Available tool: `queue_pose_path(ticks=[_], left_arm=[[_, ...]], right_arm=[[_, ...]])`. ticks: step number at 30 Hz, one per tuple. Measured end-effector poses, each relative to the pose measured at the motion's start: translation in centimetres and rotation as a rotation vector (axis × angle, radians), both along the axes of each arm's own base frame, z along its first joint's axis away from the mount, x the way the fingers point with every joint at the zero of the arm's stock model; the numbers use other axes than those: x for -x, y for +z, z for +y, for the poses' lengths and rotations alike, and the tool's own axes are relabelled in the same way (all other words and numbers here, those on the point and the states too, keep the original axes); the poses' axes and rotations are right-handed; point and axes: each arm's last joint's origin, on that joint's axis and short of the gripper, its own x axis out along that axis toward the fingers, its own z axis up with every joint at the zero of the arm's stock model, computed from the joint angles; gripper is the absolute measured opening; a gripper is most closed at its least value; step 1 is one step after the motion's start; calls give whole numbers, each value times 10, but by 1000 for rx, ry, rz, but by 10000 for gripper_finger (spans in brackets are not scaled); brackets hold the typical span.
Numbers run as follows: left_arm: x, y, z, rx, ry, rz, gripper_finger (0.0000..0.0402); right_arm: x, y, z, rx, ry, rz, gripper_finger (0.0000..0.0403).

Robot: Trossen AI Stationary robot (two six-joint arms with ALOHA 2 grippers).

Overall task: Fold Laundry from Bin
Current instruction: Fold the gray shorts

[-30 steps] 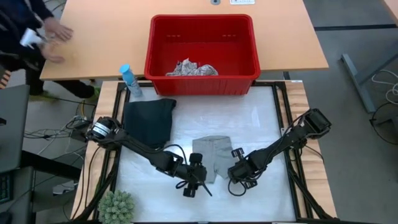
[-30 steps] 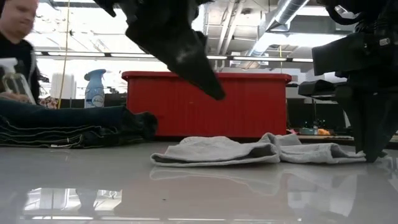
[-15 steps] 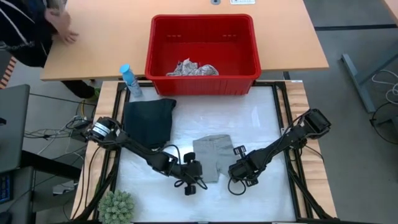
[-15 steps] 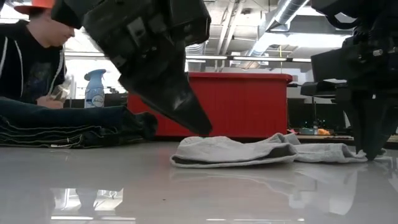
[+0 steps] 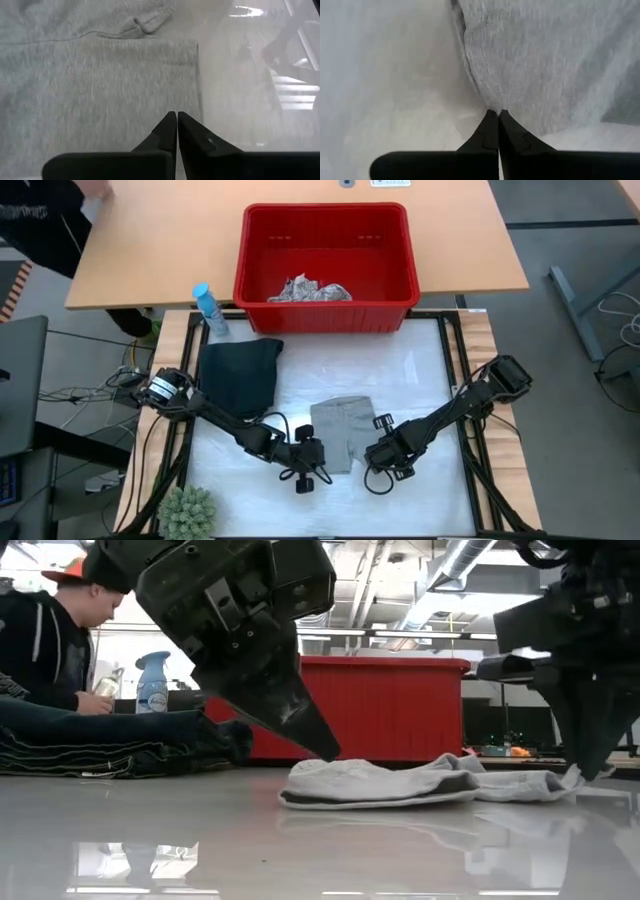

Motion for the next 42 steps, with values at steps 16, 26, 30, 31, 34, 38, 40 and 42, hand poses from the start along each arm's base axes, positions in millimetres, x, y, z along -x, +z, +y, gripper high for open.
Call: queue_pose_path(ticks=[16, 26, 30, 31, 34, 38, 40, 42], left_arm=[[-9, -29, 2, 78, 41, 48, 0], [-11, -35, 3, 103, 17, 52, 0], [-12, -35, 5, 98, 19, 50, 0], [-12, -35, 6, 96, 20, 49, 0], [-13, -35, 8, 98, 25, 45, 0], [-14, -35, 8, 94, 25, 45, 0], [-14, -35, 8, 94, 25, 45, 0], [-14, -35, 9, 89, 31, 43, 0]], right_arm=[[-15, 34, 5, 1, 77, -35, 20], [-36, 65, 2, 42, 121, -150, 20], [-45, 75, 0, 27, 139, -204, 20], [-47, 75, 0, 16, 146, -219, 20], [-51, 77, 4, -12, 186, -265, 19], [-56, 79, 6, -22, 216, -317, 19], [-58, 80, 5, -37, 220, -336, 19], [-60, 81, 6, -76, 241, -347, 19]])
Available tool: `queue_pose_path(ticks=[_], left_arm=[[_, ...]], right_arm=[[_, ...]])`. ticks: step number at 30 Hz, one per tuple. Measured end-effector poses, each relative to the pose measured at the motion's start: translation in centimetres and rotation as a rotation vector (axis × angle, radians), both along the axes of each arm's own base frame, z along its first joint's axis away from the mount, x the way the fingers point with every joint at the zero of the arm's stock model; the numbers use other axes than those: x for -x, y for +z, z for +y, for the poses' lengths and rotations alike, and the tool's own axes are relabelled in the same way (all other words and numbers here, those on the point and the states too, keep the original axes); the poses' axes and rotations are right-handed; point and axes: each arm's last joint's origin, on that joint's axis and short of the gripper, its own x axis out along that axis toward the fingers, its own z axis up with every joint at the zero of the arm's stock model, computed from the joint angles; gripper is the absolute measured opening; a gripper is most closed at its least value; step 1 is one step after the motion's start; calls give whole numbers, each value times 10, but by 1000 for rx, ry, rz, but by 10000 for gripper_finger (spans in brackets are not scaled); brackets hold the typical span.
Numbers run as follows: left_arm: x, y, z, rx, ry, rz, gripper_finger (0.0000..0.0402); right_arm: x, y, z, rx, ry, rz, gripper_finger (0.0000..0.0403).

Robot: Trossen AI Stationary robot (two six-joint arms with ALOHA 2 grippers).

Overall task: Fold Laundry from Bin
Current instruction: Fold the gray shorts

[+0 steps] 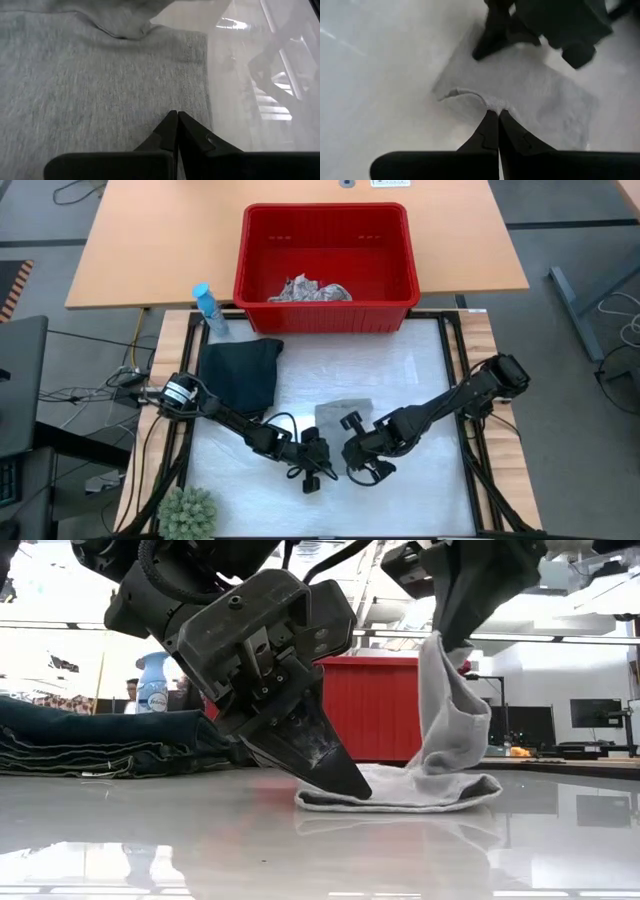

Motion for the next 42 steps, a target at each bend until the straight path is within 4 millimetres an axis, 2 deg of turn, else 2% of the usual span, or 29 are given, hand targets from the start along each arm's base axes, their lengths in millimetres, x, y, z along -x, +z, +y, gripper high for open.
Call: queue_pose_path(ticks=[11, 20, 27, 32, 42], left_arm=[[-1, 1, 0, -1, 9, -21, 0], [-2, 1, 0, -2, 7, -28, 0], [-2, 1, 0, -2, 8, -30, 0], [-2, 1, 0, -4, 10, -30, 0], [-2, 1, -1, 21, -22, -20, 0]], right_arm=[[-15, -5, -3, -75, 33, -41, 20], [-25, -33, 2, -88, 84, 37, 25], [-31, -29, 0, -108, 84, -27, 67], [-30, -29, 1, -151, 107, 1, 103], [-26, -27, -10, -188, 63, 67, 209]])
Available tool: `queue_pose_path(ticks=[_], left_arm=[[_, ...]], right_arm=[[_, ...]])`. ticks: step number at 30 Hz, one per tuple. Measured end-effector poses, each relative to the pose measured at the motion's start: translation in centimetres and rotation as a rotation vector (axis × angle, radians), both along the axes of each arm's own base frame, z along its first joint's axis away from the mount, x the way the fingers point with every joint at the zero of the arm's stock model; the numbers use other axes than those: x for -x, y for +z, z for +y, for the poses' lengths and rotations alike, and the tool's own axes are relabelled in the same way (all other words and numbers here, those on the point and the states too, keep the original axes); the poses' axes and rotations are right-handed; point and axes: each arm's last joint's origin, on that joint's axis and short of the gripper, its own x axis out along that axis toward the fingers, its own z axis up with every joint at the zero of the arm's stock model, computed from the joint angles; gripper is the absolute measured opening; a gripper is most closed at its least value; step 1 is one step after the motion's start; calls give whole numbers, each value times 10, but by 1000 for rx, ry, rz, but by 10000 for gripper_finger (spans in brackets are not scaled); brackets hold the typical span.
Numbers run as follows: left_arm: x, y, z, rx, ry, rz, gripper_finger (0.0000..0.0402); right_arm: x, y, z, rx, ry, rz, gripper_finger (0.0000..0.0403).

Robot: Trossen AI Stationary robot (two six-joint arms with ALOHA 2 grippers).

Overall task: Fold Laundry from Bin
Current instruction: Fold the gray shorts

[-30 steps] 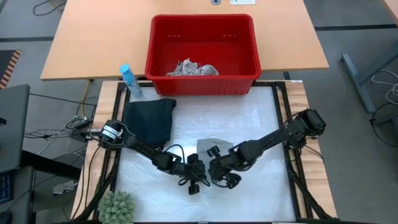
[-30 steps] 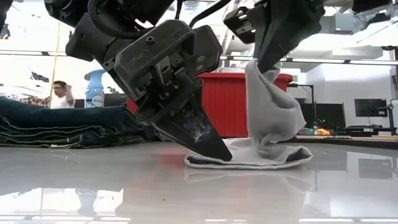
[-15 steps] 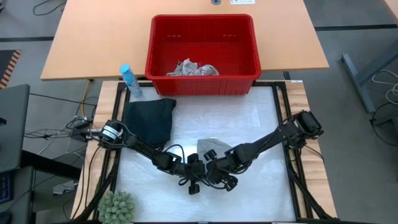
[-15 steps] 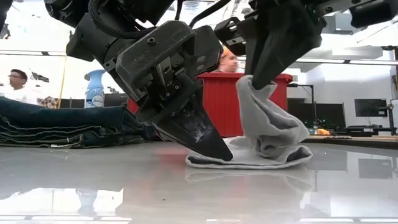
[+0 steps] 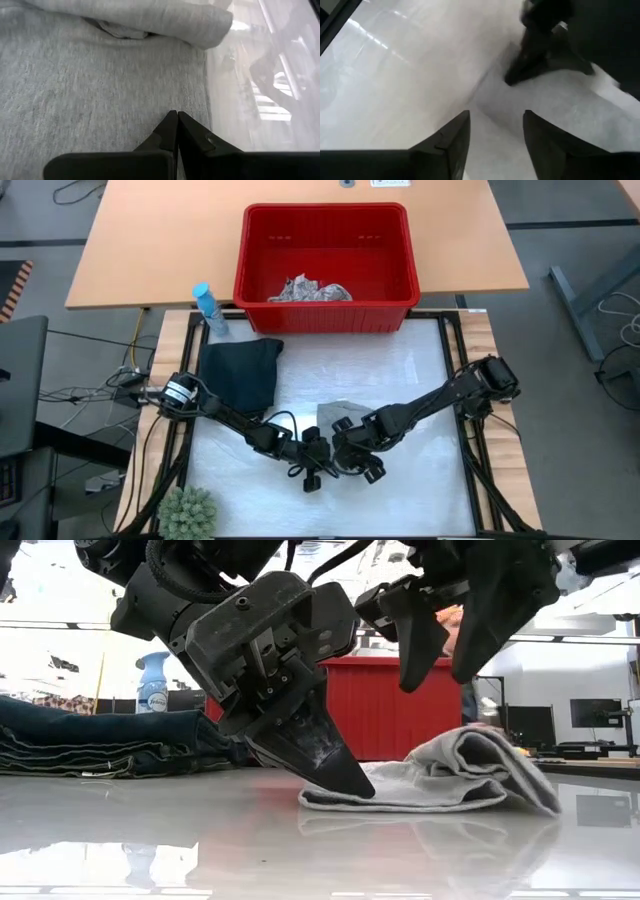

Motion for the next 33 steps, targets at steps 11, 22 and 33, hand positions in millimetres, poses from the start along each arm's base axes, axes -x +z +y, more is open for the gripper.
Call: queue_pose_path(ticks=[11, 22, 33], left_arm=[[4, 0, 2, -74, -81, 40, 0], [3, -1, 10, -78, -93, 71, 0], [0, -2, 18, -76, -63, 78, 0]], right_arm=[[54, 9, -46, 288, -57, 207, 224], [80, -40, -74, 386, 156, 141, 217], [72, -62, -98, 413, 179, 222, 204]])
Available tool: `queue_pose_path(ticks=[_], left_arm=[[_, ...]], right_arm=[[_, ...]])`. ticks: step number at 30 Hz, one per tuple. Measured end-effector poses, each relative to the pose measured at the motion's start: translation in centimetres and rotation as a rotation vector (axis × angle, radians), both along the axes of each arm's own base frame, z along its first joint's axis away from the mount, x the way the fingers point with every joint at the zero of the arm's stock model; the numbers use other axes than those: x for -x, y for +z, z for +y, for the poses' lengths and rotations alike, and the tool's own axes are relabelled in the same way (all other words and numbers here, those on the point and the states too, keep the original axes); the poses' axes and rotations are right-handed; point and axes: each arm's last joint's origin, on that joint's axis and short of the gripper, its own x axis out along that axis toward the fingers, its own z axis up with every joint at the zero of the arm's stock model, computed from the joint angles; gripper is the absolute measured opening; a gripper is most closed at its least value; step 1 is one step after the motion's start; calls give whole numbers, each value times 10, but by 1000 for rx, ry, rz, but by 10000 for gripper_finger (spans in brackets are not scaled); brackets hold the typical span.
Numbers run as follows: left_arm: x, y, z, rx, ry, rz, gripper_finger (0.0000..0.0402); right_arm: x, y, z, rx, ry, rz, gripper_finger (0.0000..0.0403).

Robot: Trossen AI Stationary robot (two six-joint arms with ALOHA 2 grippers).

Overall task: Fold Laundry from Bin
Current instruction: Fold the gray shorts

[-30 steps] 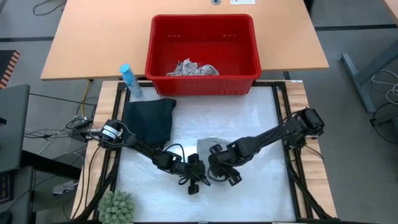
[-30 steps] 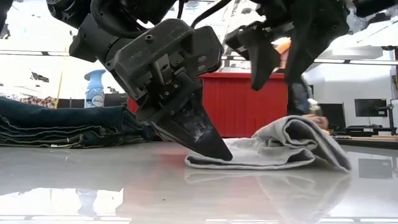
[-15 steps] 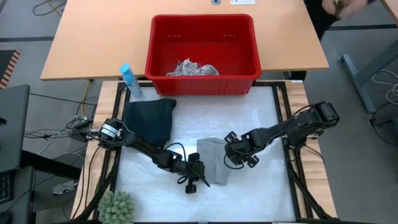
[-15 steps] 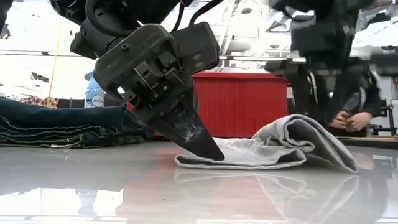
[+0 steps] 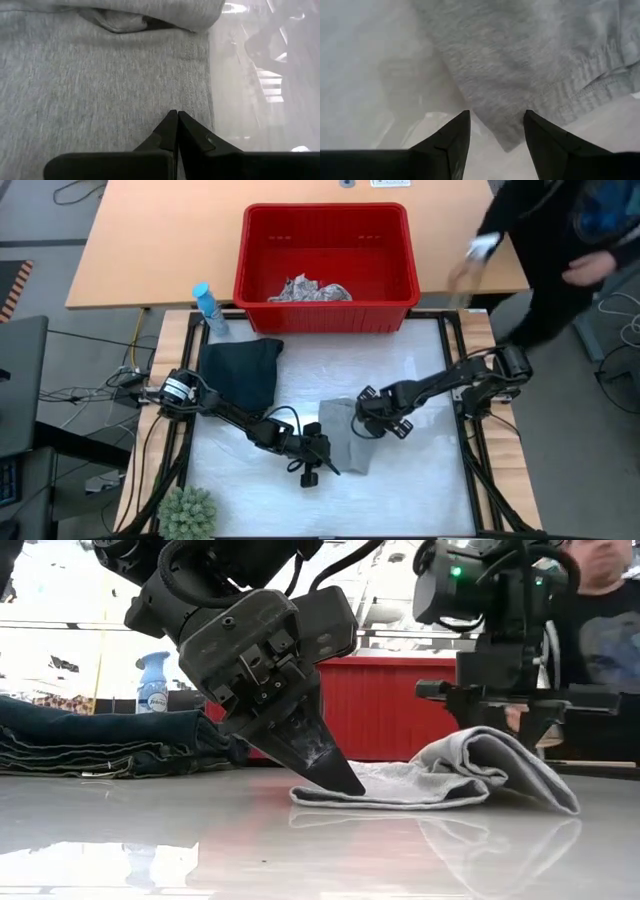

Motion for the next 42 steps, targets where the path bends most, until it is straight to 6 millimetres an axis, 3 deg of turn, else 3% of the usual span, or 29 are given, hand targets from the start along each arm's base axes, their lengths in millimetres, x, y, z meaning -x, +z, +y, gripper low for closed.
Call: queue_pose_path(ticks=[6, 15, 21, 34, 42], left_arm=[[0, 0, 0, -6, -1, -1, 0], [0, -1, 0, -5, 1, -1, 0], [0, 0, 0, -2, 0, -1, 0], [0, 0, 0, 27, -2, 6, 0], [-5, 7, -7, 121, -85, 57, 0]], right_arm=[[-1, -5, -6, -22, -1, 17, 146], [1, -3, -1, 6, -2, 38, 18], [-6, 15, 6, -1, -27, 33, 38], [-30, 67, 10, -7, 25, -57, 33], [-32, 71, -5, -53, -11, -34, 27]])
